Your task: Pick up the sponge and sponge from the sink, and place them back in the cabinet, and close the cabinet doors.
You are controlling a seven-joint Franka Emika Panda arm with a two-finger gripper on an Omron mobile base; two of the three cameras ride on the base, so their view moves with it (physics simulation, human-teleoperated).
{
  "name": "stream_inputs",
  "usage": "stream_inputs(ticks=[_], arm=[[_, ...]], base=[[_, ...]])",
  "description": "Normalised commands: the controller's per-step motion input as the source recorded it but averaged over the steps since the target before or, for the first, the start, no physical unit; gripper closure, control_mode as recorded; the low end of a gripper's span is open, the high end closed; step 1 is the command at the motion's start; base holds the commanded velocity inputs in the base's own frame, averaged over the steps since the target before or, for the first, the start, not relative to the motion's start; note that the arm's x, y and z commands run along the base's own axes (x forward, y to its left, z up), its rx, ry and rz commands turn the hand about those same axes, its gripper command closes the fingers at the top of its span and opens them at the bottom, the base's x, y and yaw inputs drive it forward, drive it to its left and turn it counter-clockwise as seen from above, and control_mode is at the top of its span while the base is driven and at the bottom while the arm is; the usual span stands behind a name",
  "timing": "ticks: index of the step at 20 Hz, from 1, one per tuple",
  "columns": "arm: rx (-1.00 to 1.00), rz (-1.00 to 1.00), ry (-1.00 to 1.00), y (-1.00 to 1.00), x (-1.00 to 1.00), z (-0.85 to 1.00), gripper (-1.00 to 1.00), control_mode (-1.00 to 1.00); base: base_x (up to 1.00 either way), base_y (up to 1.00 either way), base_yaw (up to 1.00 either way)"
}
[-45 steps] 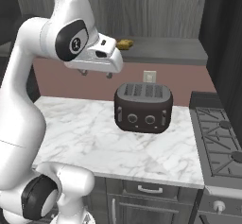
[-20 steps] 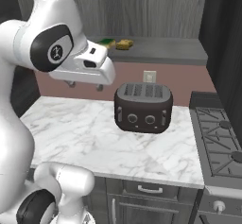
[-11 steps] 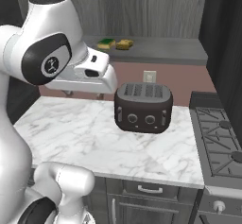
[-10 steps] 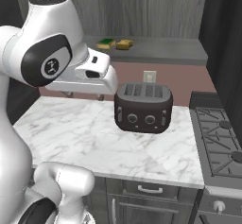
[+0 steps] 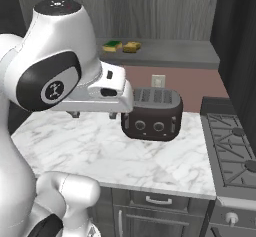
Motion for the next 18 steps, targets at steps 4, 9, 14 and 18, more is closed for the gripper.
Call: stream_inputs(ticks=[4, 9, 14, 18], arm=[[0.0, 0.06, 0.0, -0.22, -0.22, 0.0, -1.0, -1.0], [0.0, 0.04, 0.0, -0.37, -0.19, 0.0, -1.0, -1.0], [0.0, 0.04, 0.0, -0.35, -0.12, 0.0, -1.0, -1.0], [0.0, 0.04, 0.0, -0.35, -0.13, 0.0, -1.0, -1.0]], base=[[0.0, 0.0, 0.0], [0.0, 0.0, 0.0], [0.0, 0.0, 0.0], [0.0, 0.0, 0.0]])
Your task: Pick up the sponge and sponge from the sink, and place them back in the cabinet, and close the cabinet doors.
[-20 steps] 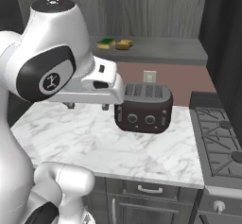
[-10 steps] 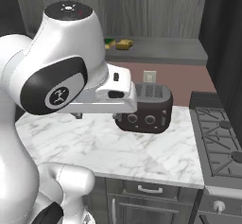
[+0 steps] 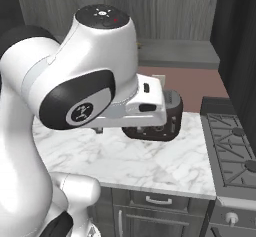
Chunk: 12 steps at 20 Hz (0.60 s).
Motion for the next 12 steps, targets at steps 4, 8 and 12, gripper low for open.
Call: stream_inputs(ticks=[4, 8, 12], arm=[[0.0, 0.02, 0.0, -0.3, -0.17, -0.01, -1.0, -1.0], [0.0, 0.02, 0.0, -0.3, -0.27, 0.0, -1.0, -1.0], [0.0, 0.0, 0.0, -0.29, -0.28, 0.0, -1.0, -1.0]], base=[[0.0, 0.0, 0.0], [0.0, 0.0, 0.0], [0.0, 0.0, 0.0]])
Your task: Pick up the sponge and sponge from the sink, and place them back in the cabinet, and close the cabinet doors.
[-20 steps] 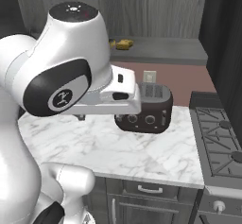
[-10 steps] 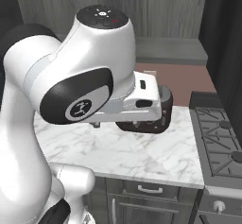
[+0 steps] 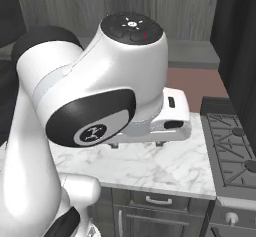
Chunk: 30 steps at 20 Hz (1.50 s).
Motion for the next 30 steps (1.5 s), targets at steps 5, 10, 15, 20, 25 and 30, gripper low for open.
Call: stream_inputs(ticks=[5, 10, 15, 20, 25, 30], arm=[[0.0, 0.0, 0.0, -0.27, -0.15, 0.0, -1.0, -1.0], [0.0, 0.0, 0.0, -0.28, -0.08, 0.0, -1.0, -1.0], [0.0, 0.0, 0.0, -0.25, -0.02, 0.0, -1.0, -1.0], [0.0, 0.0, 0.0, -0.25, 0.0, 0.0, -1.0, -1.0], [0.0, 0.0, 0.0, -0.24, 0.0, 0.0, -1.0, -1.0], [0.0, 0.0, 0.0, -0.25, 0.0, 0.0, -1.0, -1.0]], base=[[0.0, 0.0, 0.0], [0.0, 0.0, 0.0], [0.0, 0.0, 0.0], [0.0, 0.0, 0.0], [0.0, 0.0, 0.0], [0.0, 0.0, 0.0]])
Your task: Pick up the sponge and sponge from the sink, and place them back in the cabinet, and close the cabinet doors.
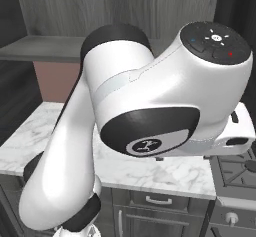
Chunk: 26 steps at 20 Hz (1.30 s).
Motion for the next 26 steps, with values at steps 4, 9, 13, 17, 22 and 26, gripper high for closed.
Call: stream_inputs(ticks=[4, 9, 13, 17, 22, 26], arm=[[0.0, 0.0, 0.0, -0.24, 0.0, 0.0, -1.0, -1.0], [0.0, 0.0, 0.0, -0.22, -0.01, 0.0, -1.0, -1.0], [0.0, 0.0, 0.0, -0.07, -0.08, 0.0, -1.0, -1.0], [0.0, 0.0, 0.0, -0.07, -0.18, 0.0, -1.0, -1.0], [0.0, 0.0, -0.03, -0.15, -0.18, 0.0, -1.0, -1.0], [0.0, 0.0, -0.11, -0.15, -0.19, -0.02, -1.0, -1.0]], base=[[0.0, 0.0, 0.0], [0.0, 0.0, 0.0], [0.0, 0.0, 0.0], [0.0, 0.0, 0.0], [0.0, 0.0, 0.0], [0.0, 0.0, 0.0]])
